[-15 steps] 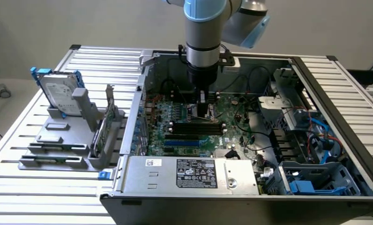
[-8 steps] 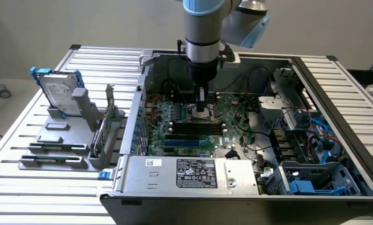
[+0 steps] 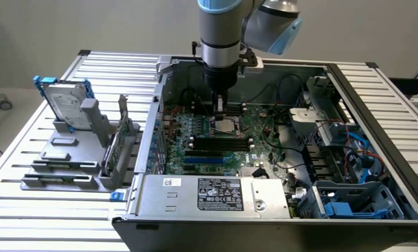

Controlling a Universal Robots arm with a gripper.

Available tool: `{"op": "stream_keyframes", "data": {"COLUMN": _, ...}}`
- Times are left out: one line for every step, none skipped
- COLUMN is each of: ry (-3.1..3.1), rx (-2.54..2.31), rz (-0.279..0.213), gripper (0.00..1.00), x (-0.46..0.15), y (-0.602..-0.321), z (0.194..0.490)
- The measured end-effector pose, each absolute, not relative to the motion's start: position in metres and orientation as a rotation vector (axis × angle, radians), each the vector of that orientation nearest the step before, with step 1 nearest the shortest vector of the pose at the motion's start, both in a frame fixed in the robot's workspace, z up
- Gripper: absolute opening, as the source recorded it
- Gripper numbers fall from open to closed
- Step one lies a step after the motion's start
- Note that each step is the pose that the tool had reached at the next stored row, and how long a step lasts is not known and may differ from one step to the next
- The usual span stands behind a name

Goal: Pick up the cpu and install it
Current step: 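Place the cpu into insertion slot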

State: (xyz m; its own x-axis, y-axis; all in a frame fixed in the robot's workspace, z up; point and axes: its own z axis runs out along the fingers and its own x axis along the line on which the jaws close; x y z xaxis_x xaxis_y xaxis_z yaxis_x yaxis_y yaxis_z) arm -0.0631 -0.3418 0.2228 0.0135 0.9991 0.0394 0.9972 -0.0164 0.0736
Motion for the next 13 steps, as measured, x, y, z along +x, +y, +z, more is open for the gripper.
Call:
{"op": "stream_keyframes", "data": {"ry": 2.186, "rx": 2.220, "rz": 0.123, "gripper": 0.11, "x": -0.065, "y": -0.342, "z": 0.223}}
{"op": "stream_keyframes", "data": {"ry": 2.187, "rx": 2.220, "rz": 0.122, "gripper": 0.11, "x": -0.067, "y": -0.342, "z": 0.223}}
{"op": "stream_keyframes", "data": {"ry": 2.188, "rx": 2.221, "rz": 0.120, "gripper": 0.11, "x": -0.069, "y": -0.342, "z": 0.224}}
{"op": "stream_keyframes", "data": {"ry": 2.189, "rx": 2.222, "rz": 0.119, "gripper": 0.11, "x": -0.071, "y": -0.342, "z": 0.224}}
{"op": "stream_keyframes", "data": {"ry": 2.190, "rx": 2.223, "rz": 0.118, "gripper": 0.11, "x": -0.073, "y": -0.342, "z": 0.224}}
{"op": "stream_keyframes", "data": {"ry": 2.190, "rx": 2.224, "rz": 0.117, "gripper": 0.11, "x": -0.075, "y": -0.342, "z": 0.224}}
{"op": "stream_keyframes", "data": {"ry": 2.191, "rx": 2.224, "rz": 0.116, "gripper": 0.11, "x": -0.077, "y": -0.342, "z": 0.225}}
{"op": "stream_keyframes", "data": {"ry": 2.191, "rx": 2.225, "rz": 0.115, "gripper": 0.11, "x": -0.079, "y": -0.342, "z": 0.225}}
{"op": "stream_keyframes", "data": {"ry": 2.191, "rx": 2.225, "rz": 0.115, "gripper": 0.11, "x": -0.081, "y": -0.342, "z": 0.225}}
{"op": "stream_keyframes", "data": {"ry": 2.192, "rx": 2.225, "rz": 0.114, "gripper": 0.11, "x": -0.082, "y": -0.342, "z": 0.225}}
{"op": "stream_keyframes", "data": {"ry": 2.192, "rx": 2.226, "rz": 0.113, "gripper": 0.11, "x": -0.083, "y": -0.342, "z": 0.225}}
{"op": "stream_keyframes", "data": {"ry": 2.193, "rx": 2.227, "rz": 0.113, "gripper": 0.11, "x": -0.083, "y": -0.342, "z": 0.226}}
{"op": "stream_keyframes", "data": {"ry": 2.193, "rx": 2.227, "rz": 0.113, "gripper": 0.11, "x": -0.084, "y": -0.342, "z": 0.226}}
